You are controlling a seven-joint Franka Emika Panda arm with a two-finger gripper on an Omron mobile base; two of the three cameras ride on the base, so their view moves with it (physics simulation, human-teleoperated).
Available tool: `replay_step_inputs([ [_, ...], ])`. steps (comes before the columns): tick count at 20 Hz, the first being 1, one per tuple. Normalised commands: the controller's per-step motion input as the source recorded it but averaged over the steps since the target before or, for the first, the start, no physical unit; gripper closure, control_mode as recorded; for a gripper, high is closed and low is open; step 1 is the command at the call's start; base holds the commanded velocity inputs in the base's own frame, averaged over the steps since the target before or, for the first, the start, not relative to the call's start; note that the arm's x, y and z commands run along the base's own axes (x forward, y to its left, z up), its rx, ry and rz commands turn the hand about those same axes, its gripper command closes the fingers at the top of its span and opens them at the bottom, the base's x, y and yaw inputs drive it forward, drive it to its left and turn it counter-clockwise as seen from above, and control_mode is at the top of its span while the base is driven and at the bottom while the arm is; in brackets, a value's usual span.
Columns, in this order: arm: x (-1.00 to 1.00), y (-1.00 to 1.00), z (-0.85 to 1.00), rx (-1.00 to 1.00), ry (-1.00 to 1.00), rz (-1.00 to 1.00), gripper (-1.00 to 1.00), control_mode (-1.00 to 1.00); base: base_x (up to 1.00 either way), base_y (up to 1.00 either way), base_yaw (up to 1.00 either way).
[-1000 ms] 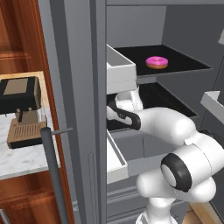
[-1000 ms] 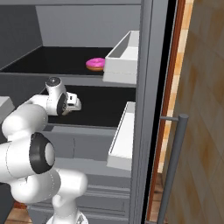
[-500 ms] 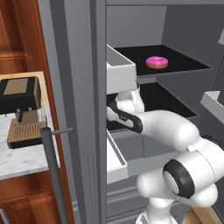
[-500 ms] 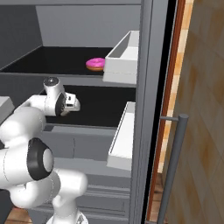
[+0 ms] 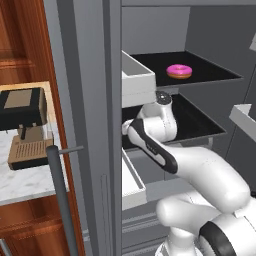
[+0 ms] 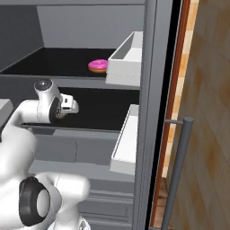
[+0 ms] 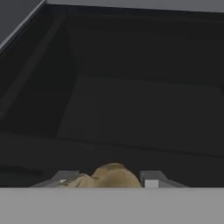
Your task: Retrieve the bottle and the shaker from the cabinet and place them next to the mixing bowl on the counter. Then add garlic from the fridge to the mixing bowl.
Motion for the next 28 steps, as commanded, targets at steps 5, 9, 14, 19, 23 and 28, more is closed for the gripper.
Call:
replay_step_inputs([
  [5,-0.49,-0.37,0.84,0.02,0.03,0.00,1.00,-1.00,0.00,0.00,0.00],
  [9,-0.66,-0.40,0.66,0.03,0.09,-0.03,1.00,-1.00,0.00,0.00,0.00],
  [14,-0.96,-0.27,0.39,0.02,0.03,-0.05,1.00,-1.00,0.00,0.00,0.00],
  [19,-0.82,0.00,0.36,0.00,0.00,-0.09,1.00,-1.00,0.00,0.00,0.00],
  [23,-0.56,0.00,0.48,-0.02,0.00,-0.08,1.00,-1.00,0.00,0.00,0.00],
  [28,-0.48,0.00,0.51,-0.01,0.00,-0.02,1.00,-1.00,0.00,0.00,0.00],
])
